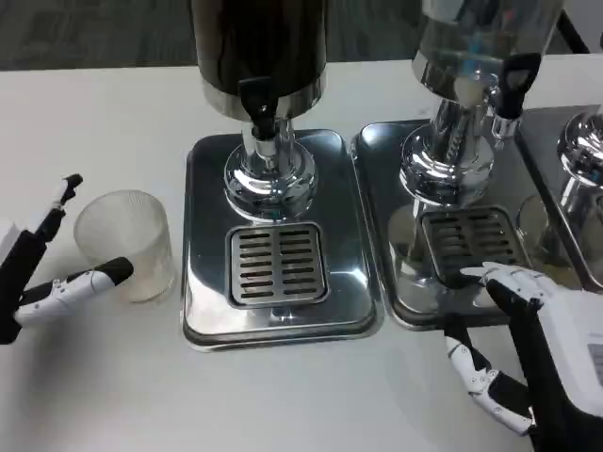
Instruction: Grasp the cup under the faucet to collect the drink, then remove the cup.
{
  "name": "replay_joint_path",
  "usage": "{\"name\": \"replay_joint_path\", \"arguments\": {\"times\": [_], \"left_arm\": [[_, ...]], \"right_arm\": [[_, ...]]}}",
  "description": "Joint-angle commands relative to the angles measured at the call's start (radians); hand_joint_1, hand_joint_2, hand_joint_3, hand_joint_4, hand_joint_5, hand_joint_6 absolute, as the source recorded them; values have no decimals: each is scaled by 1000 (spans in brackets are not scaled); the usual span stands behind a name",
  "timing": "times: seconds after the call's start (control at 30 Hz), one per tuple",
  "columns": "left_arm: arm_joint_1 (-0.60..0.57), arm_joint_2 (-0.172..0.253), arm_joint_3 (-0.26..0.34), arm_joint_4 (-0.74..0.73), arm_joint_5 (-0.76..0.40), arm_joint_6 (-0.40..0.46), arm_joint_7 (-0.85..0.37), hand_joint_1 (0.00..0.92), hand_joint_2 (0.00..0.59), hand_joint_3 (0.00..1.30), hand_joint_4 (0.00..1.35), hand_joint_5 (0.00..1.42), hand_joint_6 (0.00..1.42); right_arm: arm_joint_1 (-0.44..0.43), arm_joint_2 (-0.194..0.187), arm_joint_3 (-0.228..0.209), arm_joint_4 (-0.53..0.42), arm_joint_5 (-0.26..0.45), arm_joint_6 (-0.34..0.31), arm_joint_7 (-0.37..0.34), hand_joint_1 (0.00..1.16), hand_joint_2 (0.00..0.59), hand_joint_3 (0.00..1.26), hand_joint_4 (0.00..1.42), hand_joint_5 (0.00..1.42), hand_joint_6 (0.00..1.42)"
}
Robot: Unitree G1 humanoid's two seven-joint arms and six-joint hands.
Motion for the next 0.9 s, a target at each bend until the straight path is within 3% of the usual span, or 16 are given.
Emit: {"name": "replay_joint_path", "arguments": {"times": [0.03, 0.47, 0.73, 0.9], "left_arm": [[-34, 22, -35, 39, 32, 15, 23, 0, 0, 0, 0, 110, 196], [-95, 15, -89, 95, 55, 23, 51, 19, 0, 0, 0, 145, 229], [-126, 7, -123, 117, 79, 19, 82, 133, 7, 0, 0, 221, 297], [-143, 0, -137, 128, 86, 24, 96, 150, 3, 0, 1, 244, 313]], "right_arm": [[10, 10, 5, -19, -6, 8, -13, 431, 443, 433, 308, 287, 385], [22, 16, 14, -26, -14, 8, -10, 431, 443, 444, 309, 287, 400], [30, 15, 11, -35, -10, 11, -4, 431, 443, 454, 315, 294, 418], [36, 13, 8, -40, -7, 12, -1, 431, 443, 455, 318, 298, 420]]}}
